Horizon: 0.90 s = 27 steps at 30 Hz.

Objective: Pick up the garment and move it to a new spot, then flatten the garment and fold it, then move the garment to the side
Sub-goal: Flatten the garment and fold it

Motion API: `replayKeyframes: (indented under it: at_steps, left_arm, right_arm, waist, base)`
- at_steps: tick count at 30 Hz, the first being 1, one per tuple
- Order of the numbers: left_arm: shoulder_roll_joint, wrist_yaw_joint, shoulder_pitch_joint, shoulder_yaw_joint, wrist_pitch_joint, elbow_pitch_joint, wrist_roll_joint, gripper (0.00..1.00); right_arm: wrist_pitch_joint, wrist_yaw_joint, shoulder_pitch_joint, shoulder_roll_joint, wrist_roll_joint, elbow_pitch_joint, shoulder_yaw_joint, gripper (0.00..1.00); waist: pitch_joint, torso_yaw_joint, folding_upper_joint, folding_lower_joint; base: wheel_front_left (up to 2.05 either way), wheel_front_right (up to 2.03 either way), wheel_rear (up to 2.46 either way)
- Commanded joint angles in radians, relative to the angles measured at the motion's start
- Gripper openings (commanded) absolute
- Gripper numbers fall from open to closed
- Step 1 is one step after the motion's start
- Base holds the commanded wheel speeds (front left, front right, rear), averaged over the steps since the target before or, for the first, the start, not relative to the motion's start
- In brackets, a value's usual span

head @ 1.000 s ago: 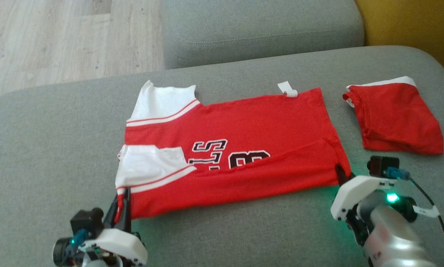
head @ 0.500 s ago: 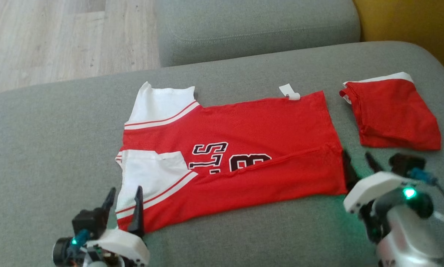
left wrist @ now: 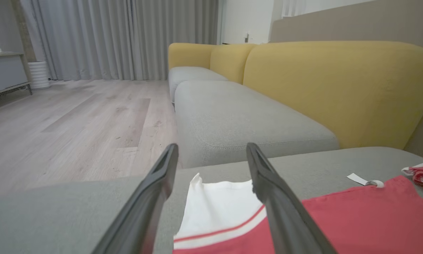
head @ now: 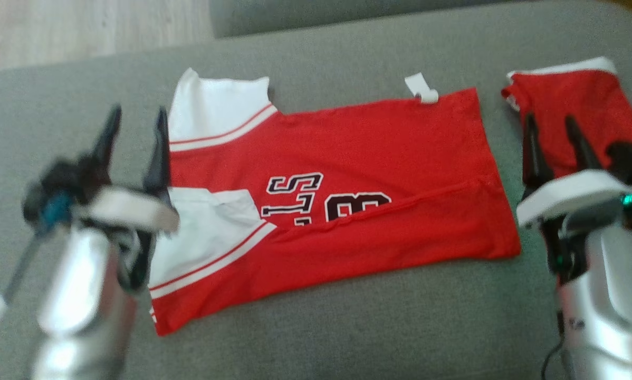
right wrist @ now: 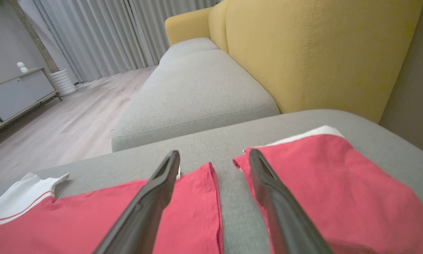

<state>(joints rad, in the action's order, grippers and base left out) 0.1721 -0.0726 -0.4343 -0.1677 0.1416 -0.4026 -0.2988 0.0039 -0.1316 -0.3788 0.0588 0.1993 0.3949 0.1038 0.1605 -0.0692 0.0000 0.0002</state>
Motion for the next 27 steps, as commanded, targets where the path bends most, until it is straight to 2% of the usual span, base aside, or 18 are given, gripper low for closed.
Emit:
replayKeyframes:
  at_steps: [1,6,13,19,27]
  left_arm:
    - [0.053,-0.014,-0.107,0.019,-0.025,0.006,0.007,1.0]
    - [0.152,-0.052,-0.342,-0.035,-0.182,-0.128,-0.014,1.0]
    - [0.283,-0.058,-0.56,-0.199,-0.365,-0.291,-0.093,1.0]
    - [0.34,-0.058,-0.632,-0.31,-0.399,-0.366,-0.176,1.0]
    - [0.361,-0.058,-0.683,-0.391,-0.382,-0.454,-0.225,1.0]
  right_arm:
    - [0.011,0.001,-0.075,-0.006,-0.013,-0.049,-0.022,1.0]
    - [0.028,0.001,-0.181,-0.007,-0.031,-0.072,-0.045,1.0]
    - [0.014,0.001,-0.292,-0.008,-0.029,-0.074,-0.068,1.0]
    - [-0.003,0.001,-0.329,-0.008,-0.016,-0.064,-0.082,1.0]
    - [-0.016,0.001,-0.341,-0.008,-0.011,-0.049,-0.087,1.0]
  waist:
    - [0.072,-0.017,0.0,-0.0002]
    - [0.185,-0.065,0.0,-0.0002]
    - [0.294,-0.124,0.0,-0.0002]
    - [0.332,-0.154,0.0,-0.0002]
    - [0.348,-0.168,0.0,-0.0002]
  base:
    - [0.0,0.0,0.0]
    - [0.0,0.0,0.0]
    - [0.0,0.0,0.0]
    - [0.0,0.0,0.0]
    - [0.0,0.0,0.0]
